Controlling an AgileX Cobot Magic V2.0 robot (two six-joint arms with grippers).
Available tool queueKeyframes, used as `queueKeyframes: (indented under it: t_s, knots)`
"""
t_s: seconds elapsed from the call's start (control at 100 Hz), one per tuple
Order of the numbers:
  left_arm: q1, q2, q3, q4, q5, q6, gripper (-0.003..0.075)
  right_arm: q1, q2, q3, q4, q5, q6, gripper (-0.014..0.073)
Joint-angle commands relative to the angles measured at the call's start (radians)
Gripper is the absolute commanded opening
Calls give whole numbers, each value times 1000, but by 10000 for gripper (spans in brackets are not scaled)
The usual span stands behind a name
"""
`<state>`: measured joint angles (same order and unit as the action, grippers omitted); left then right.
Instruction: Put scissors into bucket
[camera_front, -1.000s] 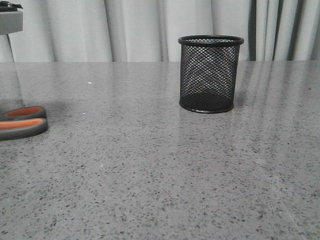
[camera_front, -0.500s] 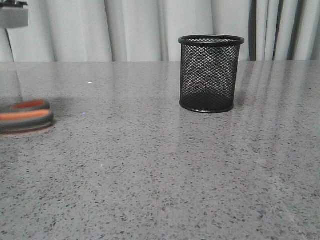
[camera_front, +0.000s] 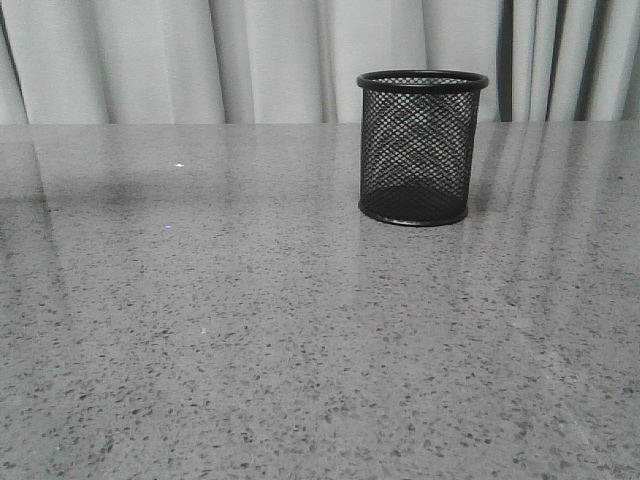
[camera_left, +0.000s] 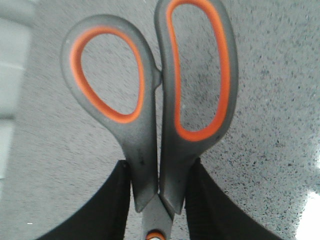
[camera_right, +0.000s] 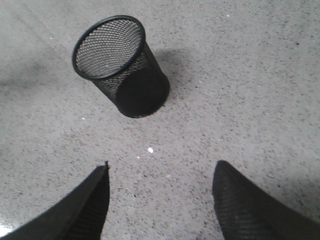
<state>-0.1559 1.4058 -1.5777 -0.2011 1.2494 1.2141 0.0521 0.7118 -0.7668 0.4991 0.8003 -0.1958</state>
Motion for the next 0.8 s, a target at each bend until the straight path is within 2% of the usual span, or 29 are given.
queueKeyframes:
  t_s: [0.0, 0.34, 0.5, 0.64, 0.79]
  knots:
    - [-20, -73, -57, -16, 6, -15, -21, -6, 4, -34, 98, -74, -53, 405]
    - [-113, -180, -86, 43, 1, -15, -21, -6, 4, -39, 542, -94, -295, 405]
    - [-206, -196, -86, 43, -21, -27, -21, -6, 4, -39, 734, -67, -393, 405]
    - [-315, -194, -86, 45, -47, -97, -21, -6, 4, -39, 835, -37, -450, 405]
    - [-441, -194, -86, 60, -118, -189, -21, -6, 4, -39, 869, -20, -455, 405]
